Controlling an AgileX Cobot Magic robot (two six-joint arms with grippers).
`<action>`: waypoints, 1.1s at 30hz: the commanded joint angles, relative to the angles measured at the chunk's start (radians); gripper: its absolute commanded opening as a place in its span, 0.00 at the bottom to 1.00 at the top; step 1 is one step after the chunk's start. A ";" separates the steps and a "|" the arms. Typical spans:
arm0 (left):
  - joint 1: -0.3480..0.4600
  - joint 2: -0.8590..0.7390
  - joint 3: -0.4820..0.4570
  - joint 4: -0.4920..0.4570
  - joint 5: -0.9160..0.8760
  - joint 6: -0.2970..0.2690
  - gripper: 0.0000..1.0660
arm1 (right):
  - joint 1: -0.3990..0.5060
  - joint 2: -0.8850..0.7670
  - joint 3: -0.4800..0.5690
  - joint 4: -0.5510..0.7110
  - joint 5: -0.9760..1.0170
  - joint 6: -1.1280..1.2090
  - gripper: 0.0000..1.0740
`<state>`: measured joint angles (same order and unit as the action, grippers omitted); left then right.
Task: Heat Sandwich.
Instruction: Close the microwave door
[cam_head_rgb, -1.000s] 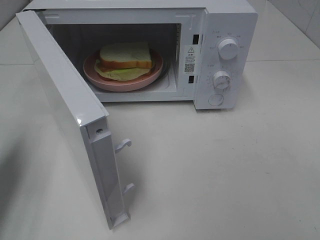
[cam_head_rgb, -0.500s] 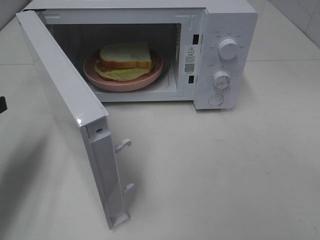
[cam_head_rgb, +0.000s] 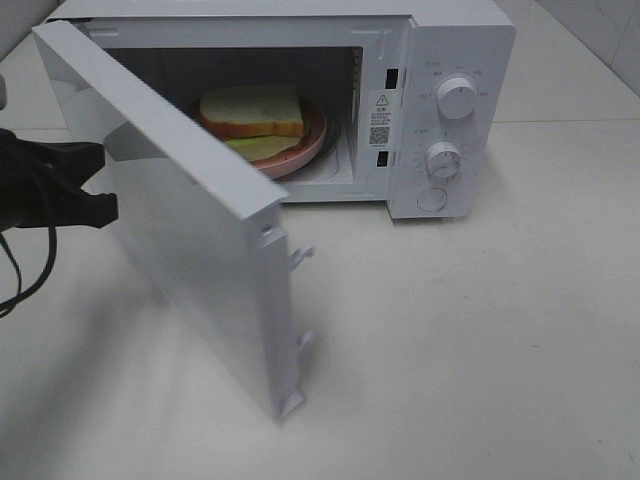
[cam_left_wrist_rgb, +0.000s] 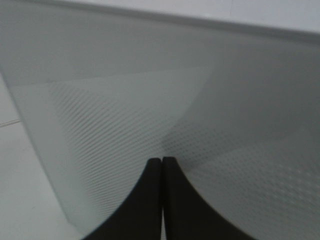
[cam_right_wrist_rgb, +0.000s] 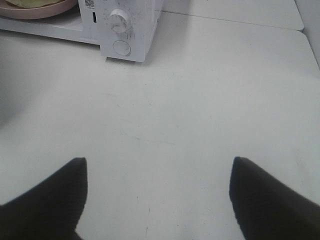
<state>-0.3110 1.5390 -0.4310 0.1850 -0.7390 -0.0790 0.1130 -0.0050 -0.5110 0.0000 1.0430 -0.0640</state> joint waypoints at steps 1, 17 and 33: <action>-0.070 0.025 -0.041 -0.061 -0.013 0.031 0.00 | -0.007 -0.026 0.001 0.000 -0.010 0.002 0.71; -0.262 0.150 -0.191 -0.242 -0.004 0.093 0.00 | -0.007 -0.026 0.001 0.000 -0.010 0.002 0.71; -0.411 0.323 -0.476 -0.367 0.064 0.189 0.00 | -0.007 -0.026 0.001 0.000 -0.010 0.002 0.71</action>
<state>-0.7100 1.8520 -0.8830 -0.1600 -0.6820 0.0990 0.1130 -0.0050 -0.5110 0.0000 1.0430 -0.0640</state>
